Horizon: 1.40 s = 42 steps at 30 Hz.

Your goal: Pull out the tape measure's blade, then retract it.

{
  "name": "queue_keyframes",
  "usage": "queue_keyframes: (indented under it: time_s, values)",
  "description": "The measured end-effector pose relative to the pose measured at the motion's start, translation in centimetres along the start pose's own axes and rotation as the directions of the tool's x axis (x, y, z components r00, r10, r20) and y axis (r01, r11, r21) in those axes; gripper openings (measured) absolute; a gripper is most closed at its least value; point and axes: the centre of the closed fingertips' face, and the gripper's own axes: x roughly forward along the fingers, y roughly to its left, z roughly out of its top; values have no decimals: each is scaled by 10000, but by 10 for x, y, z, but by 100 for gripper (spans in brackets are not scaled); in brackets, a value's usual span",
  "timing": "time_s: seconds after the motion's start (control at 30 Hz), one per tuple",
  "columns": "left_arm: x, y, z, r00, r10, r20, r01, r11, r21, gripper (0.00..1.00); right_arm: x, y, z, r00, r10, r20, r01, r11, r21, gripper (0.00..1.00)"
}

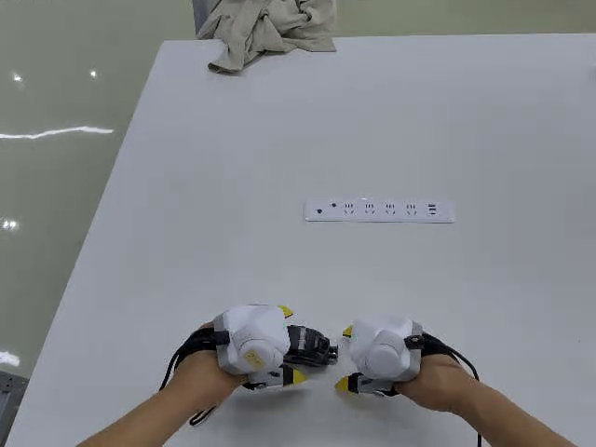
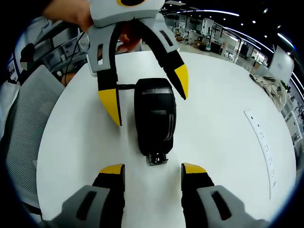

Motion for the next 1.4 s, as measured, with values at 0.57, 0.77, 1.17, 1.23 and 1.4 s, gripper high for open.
queue_keyframes:
  time_s: [0.57, 0.77, 1.17, 1.23, 1.4]
  values:
    - [8, -2, 5, 9984, -542, -188, 551, 9970, 541, 47, 9, -3, 1, 9998, 202, -45, -202, 9997, -154, 42]
    - [12, -4, 5, 9971, -703, -299, 723, 9949, 707, 44, 12, -4, 3, 9996, 291, 34, -291, 9995, -145, 39]
    - [13, -2, 3, 9955, -828, -465, 869, 9918, 939, 38, 13, -7, 6, 9990, 429, 158, -430, 9991, 37, 28]
    - [13, -2, 3, 9953, -833, -497, 878, 9914, 970, 37, 13, -7, 6, 9989, 442, 171, -443, 9990, 46, 26]
    - [14, -2, 3, 9946, -873, -568, 932, 9894, 1111, 37, 13, -5, 7, 9984, 530, 214, -531, 9986, 30, 19]
